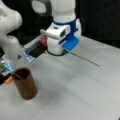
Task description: Flower insertion into a vase
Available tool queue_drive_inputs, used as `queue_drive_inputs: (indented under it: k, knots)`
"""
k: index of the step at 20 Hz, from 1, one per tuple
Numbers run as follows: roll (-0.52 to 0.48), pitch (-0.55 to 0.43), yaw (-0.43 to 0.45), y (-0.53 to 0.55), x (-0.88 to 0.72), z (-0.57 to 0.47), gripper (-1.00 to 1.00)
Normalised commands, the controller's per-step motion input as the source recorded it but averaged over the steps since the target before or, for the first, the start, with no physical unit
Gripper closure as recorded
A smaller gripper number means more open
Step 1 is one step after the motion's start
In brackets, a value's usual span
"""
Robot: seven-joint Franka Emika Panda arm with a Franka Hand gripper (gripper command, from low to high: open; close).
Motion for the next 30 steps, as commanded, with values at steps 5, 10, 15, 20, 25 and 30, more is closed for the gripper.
queue_drive_inputs:
  k: [5, 10, 15, 20, 25, 30]
  knots:
    - [0.192, 0.037, -0.019, -0.14, -0.19, 0.08, 1.0]
    - [0.175, 0.047, -0.007, -0.22, -0.27, 0.23, 1.0]
    - [0.129, 0.03, 0.055, -0.31, -0.38, 0.18, 1.0]
    - [0.065, 0.017, 0.087, -0.37, -0.45, 0.07, 1.0]
    - [-0.014, 0.0, 0.15, -0.54, -0.65, -0.01, 1.0]
    - [-0.093, -0.065, 0.189, -0.47, -0.67, -0.08, 1.0]
